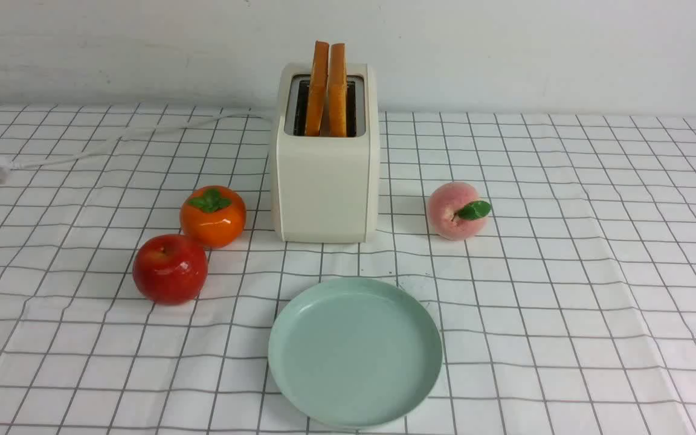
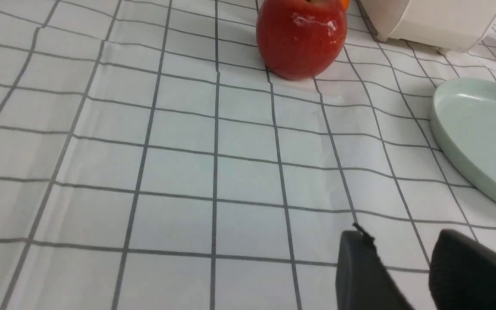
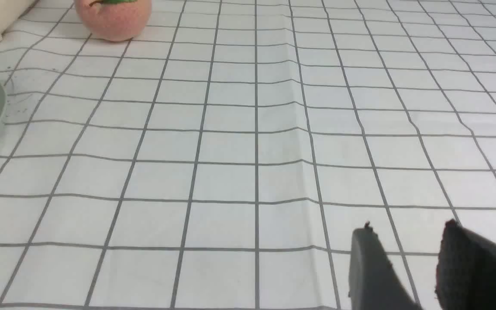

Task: Take toasted bread from bread machine on white checkered table place on plate.
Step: 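Reach for a toast slice standing in the toaster with the left gripper, then place the slice of bread on the plate with the left gripper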

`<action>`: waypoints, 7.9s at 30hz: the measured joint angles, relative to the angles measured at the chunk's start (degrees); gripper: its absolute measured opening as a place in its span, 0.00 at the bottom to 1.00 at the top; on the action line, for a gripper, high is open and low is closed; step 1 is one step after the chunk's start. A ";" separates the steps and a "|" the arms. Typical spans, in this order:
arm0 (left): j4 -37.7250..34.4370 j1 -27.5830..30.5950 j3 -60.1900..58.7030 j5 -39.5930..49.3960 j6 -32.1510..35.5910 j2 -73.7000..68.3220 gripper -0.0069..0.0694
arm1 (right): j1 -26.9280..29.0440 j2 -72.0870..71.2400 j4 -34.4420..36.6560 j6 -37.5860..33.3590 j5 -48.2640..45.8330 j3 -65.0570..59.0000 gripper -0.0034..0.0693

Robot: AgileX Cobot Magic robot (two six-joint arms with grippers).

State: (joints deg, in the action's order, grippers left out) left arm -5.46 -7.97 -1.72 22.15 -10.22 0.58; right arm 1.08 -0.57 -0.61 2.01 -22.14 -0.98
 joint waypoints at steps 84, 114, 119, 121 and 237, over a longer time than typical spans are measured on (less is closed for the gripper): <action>-2.68 -10.86 80.47 33.04 -2.23 -79.68 0.07 | 0.00 0.00 0.00 0.00 0.00 0.00 0.38; 12.75 -16.95 111.03 17.38 -2.97 -114.08 0.51 | 0.00 0.00 0.00 0.00 0.00 0.00 0.38; 13.13 -16.95 111.03 13.63 -2.97 -115.31 0.51 | 0.00 0.00 0.00 0.00 0.00 0.00 0.38; 13.77 -16.95 111.03 12.05 -2.97 -116.07 0.51 | 0.00 0.00 0.00 0.00 0.00 0.00 0.38; -69.07 -16.87 51.18 -10.23 70.70 -78.40 0.91 | 0.00 0.00 0.00 0.00 0.00 0.00 0.38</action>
State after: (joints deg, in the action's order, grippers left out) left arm -74.53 -24.85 49.46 11.92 60.48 -77.82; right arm 1.08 -0.57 -0.61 2.01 -22.14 -0.98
